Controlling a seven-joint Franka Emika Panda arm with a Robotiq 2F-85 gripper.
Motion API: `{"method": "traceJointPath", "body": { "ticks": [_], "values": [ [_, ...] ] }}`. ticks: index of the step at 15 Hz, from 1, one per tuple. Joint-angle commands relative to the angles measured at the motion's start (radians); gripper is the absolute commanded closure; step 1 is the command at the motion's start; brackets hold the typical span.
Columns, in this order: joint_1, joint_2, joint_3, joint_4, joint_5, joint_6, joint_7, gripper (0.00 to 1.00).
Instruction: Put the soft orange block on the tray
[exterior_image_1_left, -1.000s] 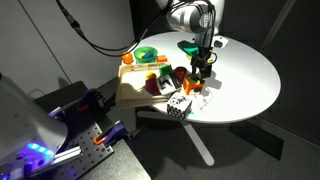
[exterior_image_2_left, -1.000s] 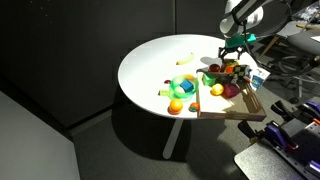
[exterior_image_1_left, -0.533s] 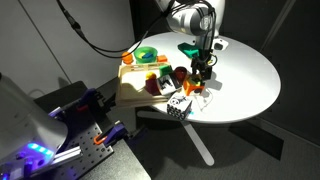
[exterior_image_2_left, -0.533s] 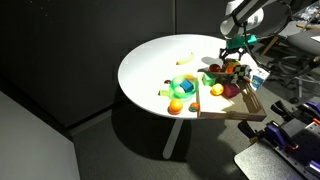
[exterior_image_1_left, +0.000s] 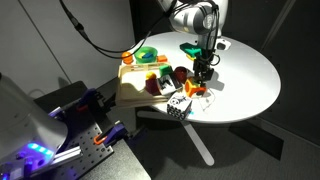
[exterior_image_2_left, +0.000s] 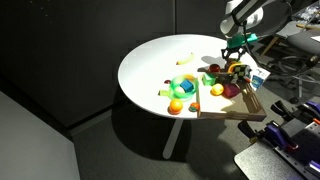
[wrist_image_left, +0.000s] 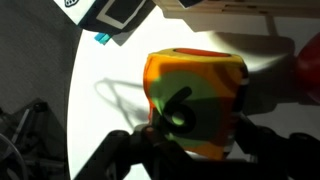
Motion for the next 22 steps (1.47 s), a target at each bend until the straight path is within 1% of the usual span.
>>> {"method": "traceJointPath", "body": {
  "ticks": [1, 3, 6, 9, 10, 13, 16, 22],
  "values": [
    [-0.006, 0.003, 0.002, 0.038, -0.028, -0.053, 0.011, 0.61],
    [-0.008, -0.006, 0.005, 0.04, -0.026, -0.062, 0.009, 0.63],
    [-0.008, -0.023, 0.008, 0.039, -0.023, -0.063, 0.004, 0.77],
    [-0.005, -0.049, 0.012, 0.027, -0.024, -0.055, -0.001, 0.84],
    [-0.002, -0.065, 0.014, 0.016, -0.025, -0.049, -0.002, 0.84],
    [0.006, -0.113, 0.022, -0.012, -0.029, -0.039, -0.007, 0.9],
    [0.013, -0.169, 0.035, -0.052, -0.032, -0.028, -0.018, 0.9],
    [0.042, -0.309, 0.056, -0.205, -0.095, -0.003, -0.036, 0.9]
  ]
}}
